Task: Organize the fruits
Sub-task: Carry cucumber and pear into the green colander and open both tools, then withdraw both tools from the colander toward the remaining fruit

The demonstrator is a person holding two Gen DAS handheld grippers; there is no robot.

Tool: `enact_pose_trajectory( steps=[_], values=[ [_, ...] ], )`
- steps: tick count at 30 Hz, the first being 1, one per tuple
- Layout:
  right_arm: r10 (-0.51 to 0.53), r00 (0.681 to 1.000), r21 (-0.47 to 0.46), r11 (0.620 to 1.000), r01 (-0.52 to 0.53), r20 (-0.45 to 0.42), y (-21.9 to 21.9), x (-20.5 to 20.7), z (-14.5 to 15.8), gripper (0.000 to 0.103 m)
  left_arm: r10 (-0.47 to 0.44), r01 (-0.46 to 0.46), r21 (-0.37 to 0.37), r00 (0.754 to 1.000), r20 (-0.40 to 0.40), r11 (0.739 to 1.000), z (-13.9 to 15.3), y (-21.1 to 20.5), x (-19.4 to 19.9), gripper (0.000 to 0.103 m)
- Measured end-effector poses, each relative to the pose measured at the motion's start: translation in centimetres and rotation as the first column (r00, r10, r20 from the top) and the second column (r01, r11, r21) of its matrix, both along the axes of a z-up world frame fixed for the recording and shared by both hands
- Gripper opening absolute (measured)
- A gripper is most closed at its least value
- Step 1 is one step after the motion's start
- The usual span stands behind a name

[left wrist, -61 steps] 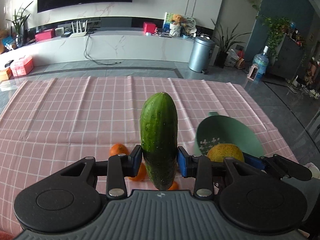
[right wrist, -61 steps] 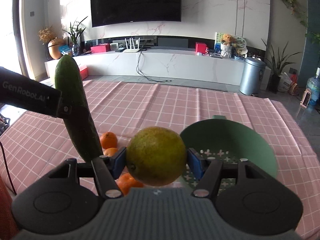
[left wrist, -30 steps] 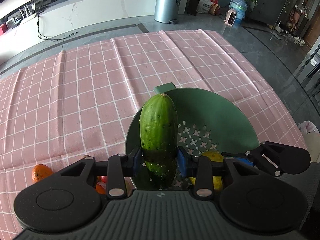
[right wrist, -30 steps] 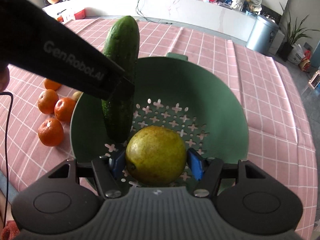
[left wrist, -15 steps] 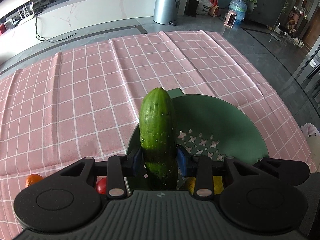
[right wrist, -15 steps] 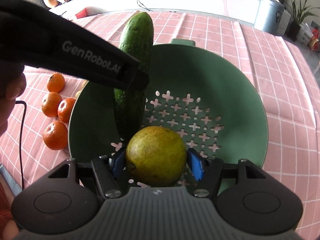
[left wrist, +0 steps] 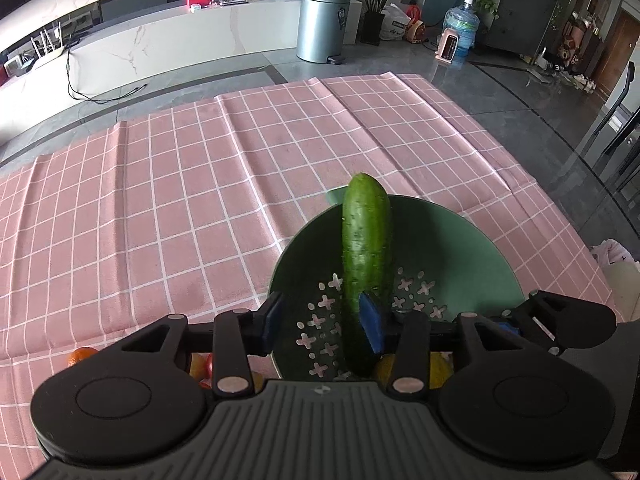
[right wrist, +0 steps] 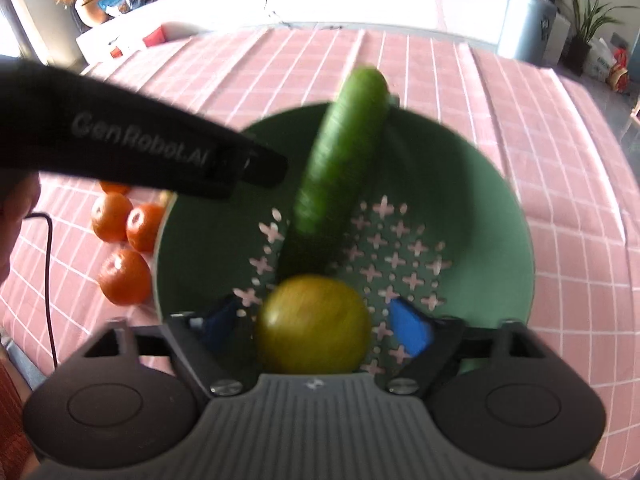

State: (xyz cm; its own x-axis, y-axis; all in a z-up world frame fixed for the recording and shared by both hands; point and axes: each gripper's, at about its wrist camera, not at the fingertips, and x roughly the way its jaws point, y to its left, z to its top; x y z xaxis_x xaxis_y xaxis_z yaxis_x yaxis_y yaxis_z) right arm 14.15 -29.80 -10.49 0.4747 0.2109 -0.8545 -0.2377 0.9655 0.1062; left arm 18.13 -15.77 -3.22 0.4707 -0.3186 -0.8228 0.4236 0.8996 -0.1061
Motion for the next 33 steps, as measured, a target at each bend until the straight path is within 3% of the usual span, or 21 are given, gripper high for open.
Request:
enact_pose_trajectory(
  steps=[8, 14, 19, 33],
  values=[
    [-0.086, 0.993, 0.013, 0.996, 0.085, 0.083, 0.4, -1.5, 2.3, 0.088, -0.001, 0.001, -0.003, 0.995, 0.104, 1.000, 3.3, 2.6, -3.0, 0.057],
    [-0.200, 0.959, 0.090, 0.979, 0.185, 0.202, 1.7, -4.5, 3.8, 0.088, 0.006, -0.008, 0.011, 0.985, 0.173, 1.000, 5.0, 5.1, -5.3, 0.057],
    [-0.237, 0.922, 0.044, 0.971, 0.235, 0.306, 4.5, -6.8, 5.1, 0.090, 0.002, -0.012, 0.049, 0.979, 0.206, 0.999, 5.4, 7.2, -7.1, 0.057],
    [-0.295, 0.896, 0.177, 0.952, 0.248, 0.333, 8.9, -12.0, 4.9, 0.089, 0.072, -0.079, 0.034, 0.984, 0.165, 0.996, 3.1, 13.9, -9.6, 0.057]
  ],
)
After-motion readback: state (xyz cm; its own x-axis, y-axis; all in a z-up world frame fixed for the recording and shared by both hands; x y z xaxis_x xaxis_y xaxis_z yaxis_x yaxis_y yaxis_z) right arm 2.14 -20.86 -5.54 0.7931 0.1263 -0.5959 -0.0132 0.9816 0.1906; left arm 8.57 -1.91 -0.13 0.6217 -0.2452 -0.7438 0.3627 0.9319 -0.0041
